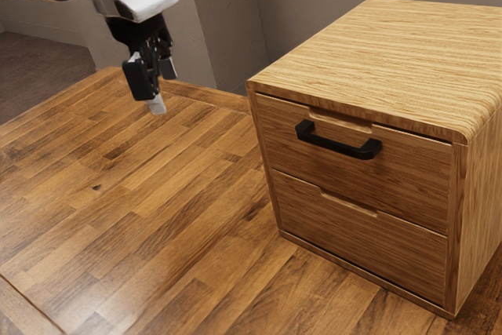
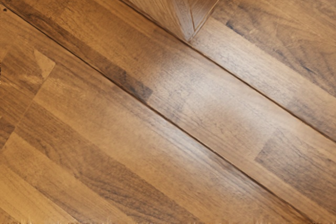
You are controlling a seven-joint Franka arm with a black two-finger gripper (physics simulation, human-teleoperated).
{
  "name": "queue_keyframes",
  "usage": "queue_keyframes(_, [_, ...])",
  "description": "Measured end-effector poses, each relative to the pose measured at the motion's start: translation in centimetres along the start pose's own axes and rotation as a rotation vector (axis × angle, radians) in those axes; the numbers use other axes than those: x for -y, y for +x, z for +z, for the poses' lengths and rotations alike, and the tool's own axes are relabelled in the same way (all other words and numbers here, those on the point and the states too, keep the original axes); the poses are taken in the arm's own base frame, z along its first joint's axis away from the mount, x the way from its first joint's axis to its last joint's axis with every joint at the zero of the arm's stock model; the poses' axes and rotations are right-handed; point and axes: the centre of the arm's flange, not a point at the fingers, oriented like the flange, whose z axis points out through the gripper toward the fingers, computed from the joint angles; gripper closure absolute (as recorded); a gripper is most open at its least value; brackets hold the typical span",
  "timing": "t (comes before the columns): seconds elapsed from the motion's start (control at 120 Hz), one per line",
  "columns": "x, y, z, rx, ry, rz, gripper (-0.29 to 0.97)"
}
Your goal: Pull the drawer handle with one arm to open the drawer
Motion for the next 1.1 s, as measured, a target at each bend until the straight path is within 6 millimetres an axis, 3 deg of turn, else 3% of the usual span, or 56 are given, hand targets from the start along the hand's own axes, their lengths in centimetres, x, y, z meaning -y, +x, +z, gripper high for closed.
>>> queue_keyframes(0.283, [0.0, 0.4, 0.6, 0.002, -0.011, 0.003, 0.0])
queue_keyframes(0.383, [-1.5, -0.1, -0.2, -0.001, -0.013, 0.026, 0.0])
queue_keyframes(0.475, [-4.5, 0.4, -0.7, -0.002, -0.019, 0.099, 0.0])
queue_keyframes(0.558, [-6.8, 2.0, 0.2, -0.01, -0.003, 0.191, 0.0])
queue_keyframes(0.7, [-11.0, 8.1, 0.3, -0.063, 0.062, 0.411, 0.0])
queue_keyframes(0.875, [-12.2, 10.9, 0.0, -0.106, 0.124, 0.563, 0.0])
queue_keyframes(1.0, [-14.3, 14.0, -0.6, -0.147, 0.173, 0.674, 0.0])
queue_keyframes(1.1, [-14.4, 14.9, -0.8, -0.173, 0.213, 0.708, 0.0])
